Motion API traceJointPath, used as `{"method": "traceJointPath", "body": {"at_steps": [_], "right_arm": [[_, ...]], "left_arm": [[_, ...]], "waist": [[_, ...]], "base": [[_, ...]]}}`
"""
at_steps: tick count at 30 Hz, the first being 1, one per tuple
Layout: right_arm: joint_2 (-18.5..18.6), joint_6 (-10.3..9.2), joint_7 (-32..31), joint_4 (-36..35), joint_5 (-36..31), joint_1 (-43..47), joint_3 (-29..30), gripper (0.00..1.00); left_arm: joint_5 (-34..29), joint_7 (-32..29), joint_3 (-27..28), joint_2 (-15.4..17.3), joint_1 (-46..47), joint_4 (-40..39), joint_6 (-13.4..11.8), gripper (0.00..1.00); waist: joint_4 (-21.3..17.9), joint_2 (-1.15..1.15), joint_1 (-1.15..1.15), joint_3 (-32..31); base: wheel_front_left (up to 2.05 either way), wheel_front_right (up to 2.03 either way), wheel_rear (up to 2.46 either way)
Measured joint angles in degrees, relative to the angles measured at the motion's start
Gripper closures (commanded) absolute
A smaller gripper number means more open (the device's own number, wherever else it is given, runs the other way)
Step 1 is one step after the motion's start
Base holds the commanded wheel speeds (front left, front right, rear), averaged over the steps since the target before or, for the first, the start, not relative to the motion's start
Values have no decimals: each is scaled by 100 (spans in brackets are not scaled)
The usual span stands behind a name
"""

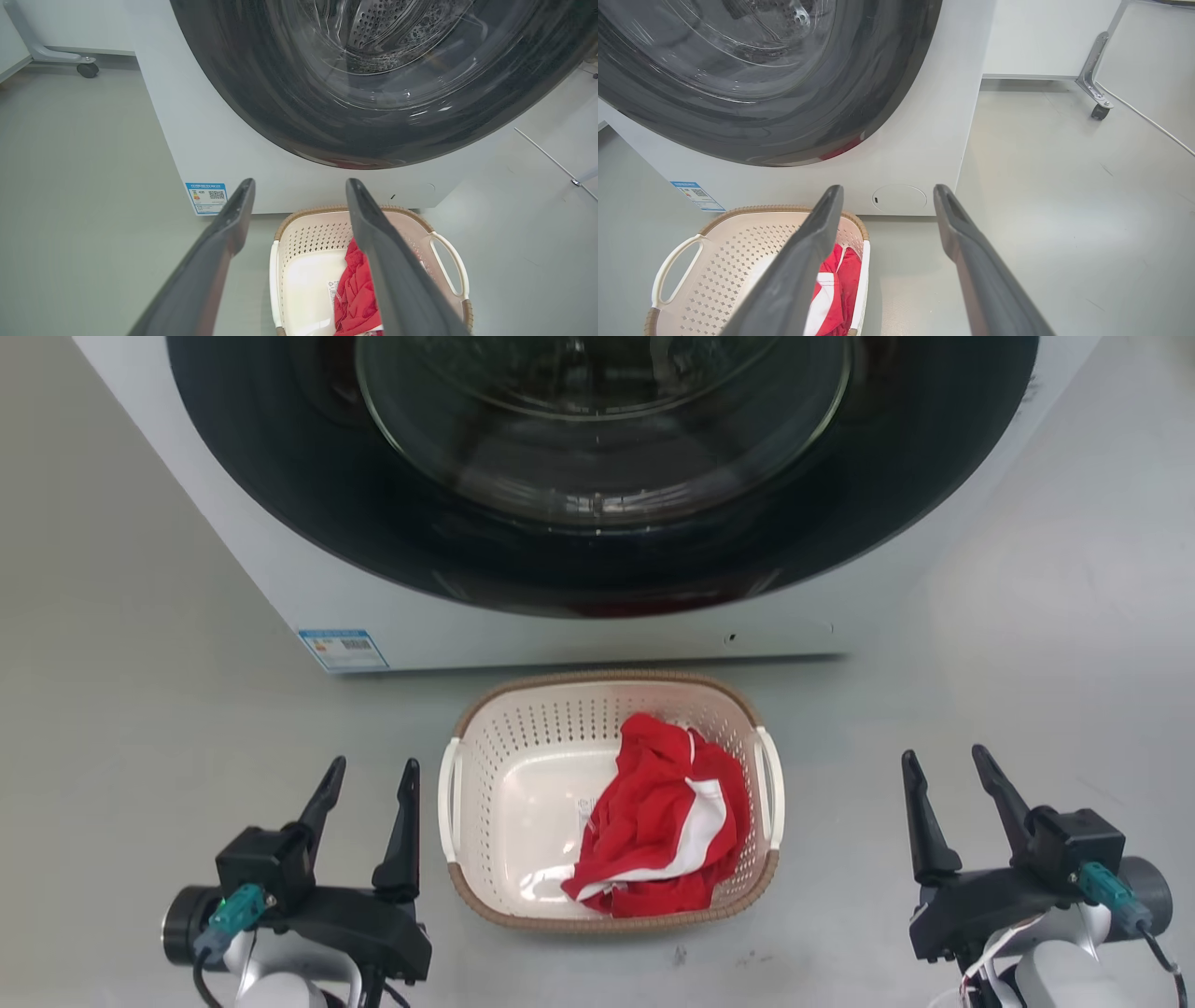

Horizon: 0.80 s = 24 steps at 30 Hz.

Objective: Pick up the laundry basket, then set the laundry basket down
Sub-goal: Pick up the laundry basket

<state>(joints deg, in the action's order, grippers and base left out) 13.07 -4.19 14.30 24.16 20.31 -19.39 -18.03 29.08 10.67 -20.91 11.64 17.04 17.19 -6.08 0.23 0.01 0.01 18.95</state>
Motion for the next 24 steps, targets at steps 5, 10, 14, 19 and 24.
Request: {"method": "traceJointPath", "body": {"at_steps": [5,10,14,19,24], "right_arm": [[-38,0,5,12,-8,-263,16,0],[-78,0,24,34,-18,-587,32,0],[-107,16,24,103,-19,-781,33,0],[-166,22,24,216,-27,-1011,22,0],[-199,70,25,345,-27,-1209,23,0]], "left_arm": [[-2,-43,29,2,296,63,4,0],[-1,-58,68,-10,649,153,13,0],[9,-101,126,-43,864,286,63,0],[16,-109,164,-51,1102,480,138,0],[164,-152,175,-104,1346,683,213,0]], "waist": [[-27,0,0,420],[-53,0,-1,930],[-66,0,0,1257],[-87,0,0,1633],[-109,1,-1,1958]], "base": [[0,0,0],[0,0,0],[0,0,0],[0,0,0],[0,0,0]]}}
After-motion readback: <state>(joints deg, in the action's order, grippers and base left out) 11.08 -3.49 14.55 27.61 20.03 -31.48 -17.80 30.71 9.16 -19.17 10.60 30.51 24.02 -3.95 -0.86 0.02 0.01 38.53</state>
